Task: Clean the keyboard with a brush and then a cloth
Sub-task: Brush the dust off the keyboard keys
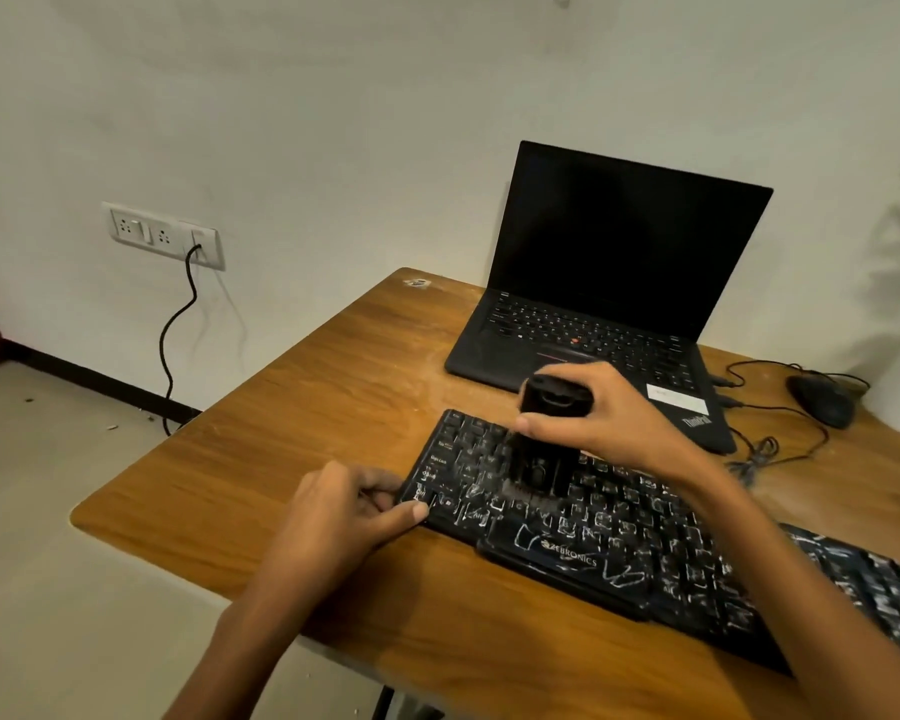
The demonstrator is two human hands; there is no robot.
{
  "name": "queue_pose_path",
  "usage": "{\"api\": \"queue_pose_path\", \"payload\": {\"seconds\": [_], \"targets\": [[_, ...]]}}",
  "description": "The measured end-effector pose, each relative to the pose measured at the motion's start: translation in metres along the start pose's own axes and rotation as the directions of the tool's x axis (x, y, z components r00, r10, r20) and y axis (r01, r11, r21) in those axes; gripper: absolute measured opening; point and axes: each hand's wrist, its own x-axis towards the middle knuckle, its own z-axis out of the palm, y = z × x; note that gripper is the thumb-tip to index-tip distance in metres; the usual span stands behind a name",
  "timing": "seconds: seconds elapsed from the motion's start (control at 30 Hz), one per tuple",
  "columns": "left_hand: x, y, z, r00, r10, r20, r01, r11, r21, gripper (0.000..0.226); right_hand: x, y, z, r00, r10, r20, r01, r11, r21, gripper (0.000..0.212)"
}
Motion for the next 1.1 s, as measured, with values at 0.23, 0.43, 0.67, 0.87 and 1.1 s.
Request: {"api": "queue_pose_path", "payload": {"seconds": [0.23,0.43,0.67,0.87,1.1], "targets": [[0.0,0.002,-0.002,0.999,0.036,-0.012,-0.037,0.998,-0.051,0.038,0.037,-0.031,0.05,0.99,-0.132,-0.053,0.137,0.986,0.092,0.025],[0.002,-0.002,0.0,0.998,0.061,-0.029,-0.062,0.997,-0.036,0.044,-0.005,-0.008,0.004,0.999,0.001,0.048,0.0,1.0,-0.015,0.03],[0.0,0.002,-0.001,0.993,0.111,-0.041,-0.111,0.994,0.002,0.039,0.024,-0.03,0.03,0.995,-0.096,-0.006,0.096,0.995,0.035,0.024],[0.001,-0.001,0.0,0.989,0.151,-0.012,-0.151,0.988,-0.012,0.038,0.006,-0.015,0.019,0.999,-0.02,0.045,0.019,0.999,0.033,0.034],[0.003,-0.002,-0.004,0.997,0.082,0.0,-0.082,0.993,-0.091,0.034,0.014,-0.015,0.013,0.999,-0.033,-0.041,0.036,0.996,0.086,0.027]]}}
